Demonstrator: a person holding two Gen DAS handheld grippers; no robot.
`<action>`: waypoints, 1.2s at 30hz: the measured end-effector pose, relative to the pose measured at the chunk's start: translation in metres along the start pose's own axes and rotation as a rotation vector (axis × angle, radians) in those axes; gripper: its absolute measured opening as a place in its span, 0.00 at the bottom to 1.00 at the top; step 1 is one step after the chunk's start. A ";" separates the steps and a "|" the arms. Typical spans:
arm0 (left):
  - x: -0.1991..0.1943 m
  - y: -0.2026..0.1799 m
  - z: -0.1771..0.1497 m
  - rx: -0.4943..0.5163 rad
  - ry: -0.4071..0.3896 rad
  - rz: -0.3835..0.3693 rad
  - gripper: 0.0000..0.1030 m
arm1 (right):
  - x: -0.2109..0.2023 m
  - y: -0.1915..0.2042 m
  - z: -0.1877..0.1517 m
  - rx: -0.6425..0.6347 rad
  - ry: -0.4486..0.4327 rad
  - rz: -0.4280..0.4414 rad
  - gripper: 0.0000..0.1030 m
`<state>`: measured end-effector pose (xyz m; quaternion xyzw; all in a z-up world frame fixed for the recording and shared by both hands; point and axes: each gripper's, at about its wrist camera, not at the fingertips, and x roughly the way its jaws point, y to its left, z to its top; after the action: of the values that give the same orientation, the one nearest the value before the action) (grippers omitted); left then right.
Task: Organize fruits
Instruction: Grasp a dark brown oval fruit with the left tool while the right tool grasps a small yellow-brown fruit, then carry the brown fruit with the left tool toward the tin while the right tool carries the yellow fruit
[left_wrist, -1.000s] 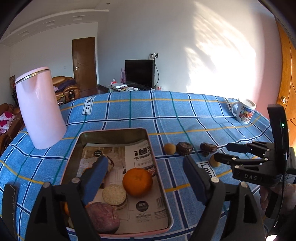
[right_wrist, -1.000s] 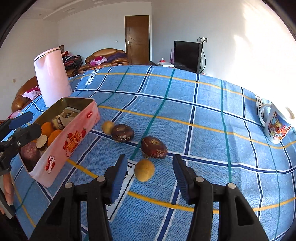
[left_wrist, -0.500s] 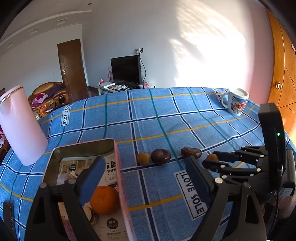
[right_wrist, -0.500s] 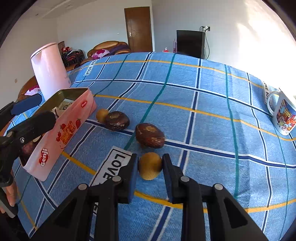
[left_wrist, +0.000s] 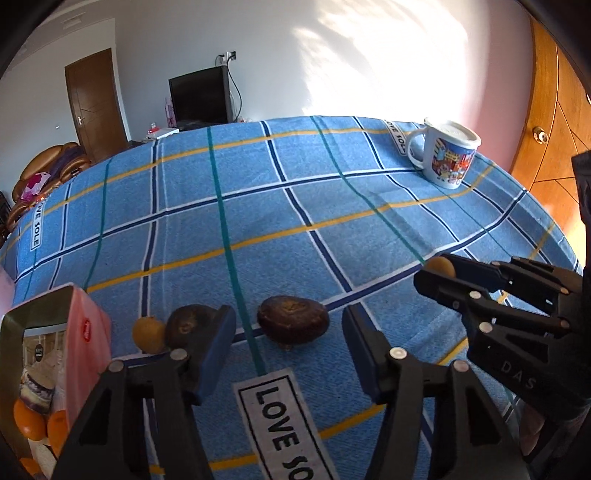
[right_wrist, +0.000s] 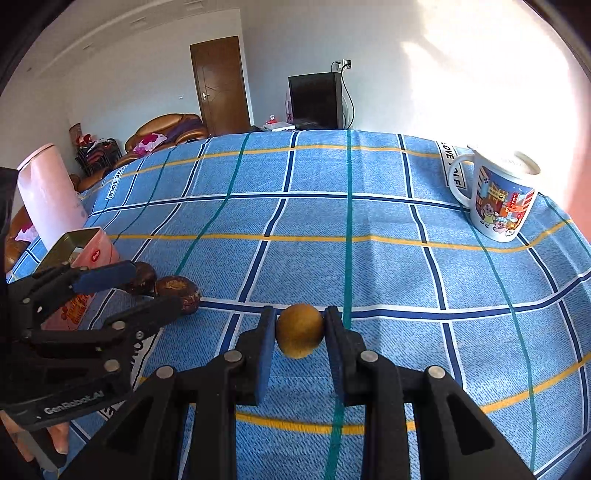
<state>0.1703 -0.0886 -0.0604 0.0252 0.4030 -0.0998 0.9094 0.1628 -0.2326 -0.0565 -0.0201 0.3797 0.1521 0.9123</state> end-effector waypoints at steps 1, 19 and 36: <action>0.006 0.000 0.001 -0.005 0.018 -0.014 0.55 | 0.001 0.000 0.000 0.002 -0.001 0.002 0.27; -0.012 0.006 -0.002 -0.036 -0.080 -0.011 0.43 | -0.015 0.008 -0.001 -0.042 -0.088 0.030 0.27; -0.033 0.004 -0.008 -0.034 -0.179 0.014 0.43 | -0.032 0.010 -0.004 -0.057 -0.178 0.067 0.27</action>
<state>0.1440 -0.0781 -0.0417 0.0034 0.3213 -0.0882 0.9428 0.1359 -0.2318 -0.0363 -0.0196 0.2933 0.1944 0.9358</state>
